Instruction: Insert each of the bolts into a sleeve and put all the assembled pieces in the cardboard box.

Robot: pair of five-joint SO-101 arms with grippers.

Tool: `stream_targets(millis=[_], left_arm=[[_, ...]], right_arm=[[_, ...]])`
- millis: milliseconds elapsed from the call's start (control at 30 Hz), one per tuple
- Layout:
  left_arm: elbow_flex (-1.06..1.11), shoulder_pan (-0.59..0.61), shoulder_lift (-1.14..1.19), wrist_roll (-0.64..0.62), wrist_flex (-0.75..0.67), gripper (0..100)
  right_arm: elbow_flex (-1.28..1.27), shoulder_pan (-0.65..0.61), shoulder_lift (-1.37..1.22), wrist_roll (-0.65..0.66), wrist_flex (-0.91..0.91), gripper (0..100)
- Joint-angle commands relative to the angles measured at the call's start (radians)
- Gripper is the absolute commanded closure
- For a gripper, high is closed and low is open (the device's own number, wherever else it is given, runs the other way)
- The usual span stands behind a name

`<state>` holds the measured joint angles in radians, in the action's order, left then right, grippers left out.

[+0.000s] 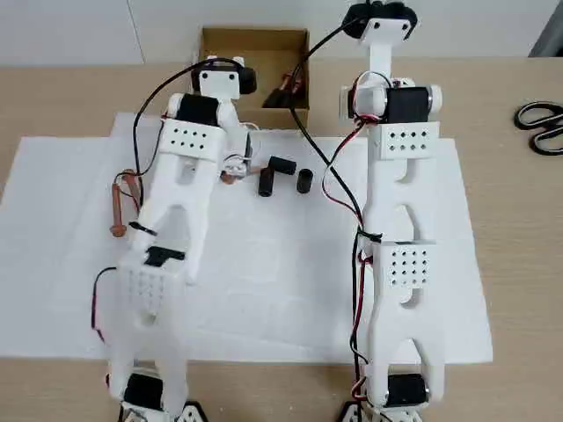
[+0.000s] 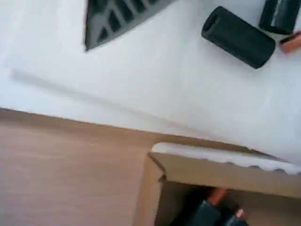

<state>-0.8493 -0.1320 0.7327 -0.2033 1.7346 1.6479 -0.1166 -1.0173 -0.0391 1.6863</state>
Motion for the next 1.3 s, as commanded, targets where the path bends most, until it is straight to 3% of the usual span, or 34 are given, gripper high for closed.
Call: stream_targets(millis=[0,300,400,633,800,1000,1267], left_arm=[[0.191,0.031,-0.215,0.063,0.018,99],[0.547,0.153,-0.531,0.212,0.011,99],[0.555,0.161,-0.543,0.227,-0.02,98],[0.572,0.164,-0.45,0.201,-0.087,81],[0.572,0.16,-0.407,0.207,-0.06,81],[0.573,0.161,-0.423,0.362,0.018,81],[0.598,0.19,-0.6,0.336,0.018,81]], right_arm=[[0.032,-0.004,0.085,0.009,0.002,81.9],[0.032,-0.056,0.085,0.009,0.002,81.9],[0.032,-0.077,0.085,0.009,0.002,81.7],[0.032,-0.091,0.084,0.009,0.002,81.7],[0.032,-0.088,0.084,0.009,0.004,81.8],[0.032,-0.087,0.084,0.009,0.004,81.8],[-0.009,-0.054,0.084,0.04,0.012,81.8]])
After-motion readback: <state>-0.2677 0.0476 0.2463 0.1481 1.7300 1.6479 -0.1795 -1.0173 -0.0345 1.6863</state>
